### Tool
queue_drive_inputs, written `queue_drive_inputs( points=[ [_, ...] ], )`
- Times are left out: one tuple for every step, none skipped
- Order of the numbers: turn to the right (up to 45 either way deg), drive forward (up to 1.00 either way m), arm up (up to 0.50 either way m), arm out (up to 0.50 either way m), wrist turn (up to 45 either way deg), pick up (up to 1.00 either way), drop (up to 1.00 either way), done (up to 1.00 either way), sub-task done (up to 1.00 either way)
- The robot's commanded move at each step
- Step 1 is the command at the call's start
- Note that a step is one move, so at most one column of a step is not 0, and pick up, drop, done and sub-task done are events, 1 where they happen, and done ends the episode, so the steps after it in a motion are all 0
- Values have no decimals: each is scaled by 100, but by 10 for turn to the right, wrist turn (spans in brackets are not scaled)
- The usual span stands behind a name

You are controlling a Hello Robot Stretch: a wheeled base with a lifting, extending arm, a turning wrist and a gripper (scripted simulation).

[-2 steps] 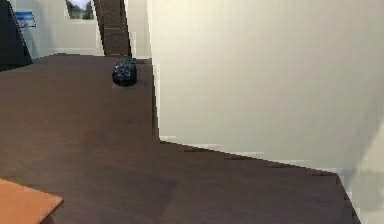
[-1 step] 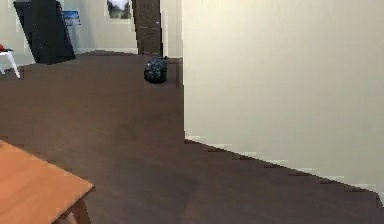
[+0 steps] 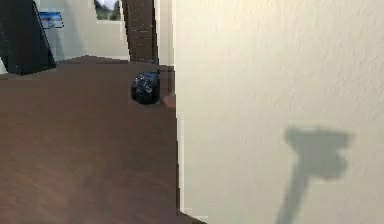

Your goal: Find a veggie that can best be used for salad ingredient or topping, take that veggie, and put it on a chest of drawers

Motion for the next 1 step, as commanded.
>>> queue_drive_inputs(
  points=[
    [-450,0,0,0,0,0,0,0,0]
  ],
)
